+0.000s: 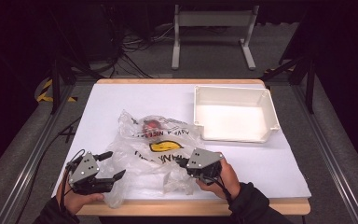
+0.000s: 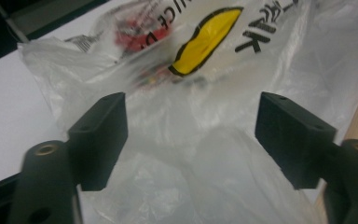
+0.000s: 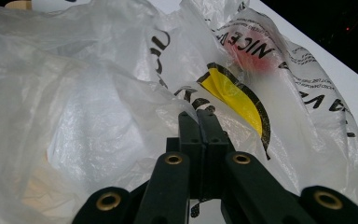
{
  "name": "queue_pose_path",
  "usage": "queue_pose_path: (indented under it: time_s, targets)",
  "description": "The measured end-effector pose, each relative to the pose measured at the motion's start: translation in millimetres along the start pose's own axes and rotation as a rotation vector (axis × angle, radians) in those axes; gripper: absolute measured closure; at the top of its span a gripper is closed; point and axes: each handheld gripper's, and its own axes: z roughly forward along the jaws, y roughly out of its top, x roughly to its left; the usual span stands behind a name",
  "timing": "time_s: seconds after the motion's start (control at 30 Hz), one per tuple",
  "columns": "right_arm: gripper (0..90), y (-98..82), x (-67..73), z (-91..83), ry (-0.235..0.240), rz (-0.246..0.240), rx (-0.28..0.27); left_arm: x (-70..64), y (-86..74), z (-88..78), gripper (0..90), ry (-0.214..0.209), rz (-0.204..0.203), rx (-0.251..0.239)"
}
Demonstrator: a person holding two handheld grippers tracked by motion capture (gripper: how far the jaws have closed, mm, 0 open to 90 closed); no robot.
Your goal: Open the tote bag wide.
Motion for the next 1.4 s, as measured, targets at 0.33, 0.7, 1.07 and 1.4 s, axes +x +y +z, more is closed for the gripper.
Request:
queue_pose_path:
  time_s: [0.33, 0.7, 1.07, 1.4]
  targets:
    - [90.0, 5.3, -4.0, 2.5, -0.024, 0.015, -0.021, -18.7, 7.2, 19.5, 19.8, -0.067, 0.078, 0.069]
    - [90.0, 5.5, -9.0, 2.0, -0.028, 0.025, -0.034, 1.6, -10.6, 57.2, 39.3, 0.042, 0.069, 0.238]
    - [88.4, 10.8, -17.7, -1.2, -0.064, 0.019, -0.053, 18.1, 1.0, 43.0, 87.7, 0.058, 0.108, 0.172]
    - [85.0, 20.5, -32.0, -0.8, -0.077, 0.03, -0.068, 38.1, 24.8, 31.9, 88.8, 0.101, 0.093, 0.073]
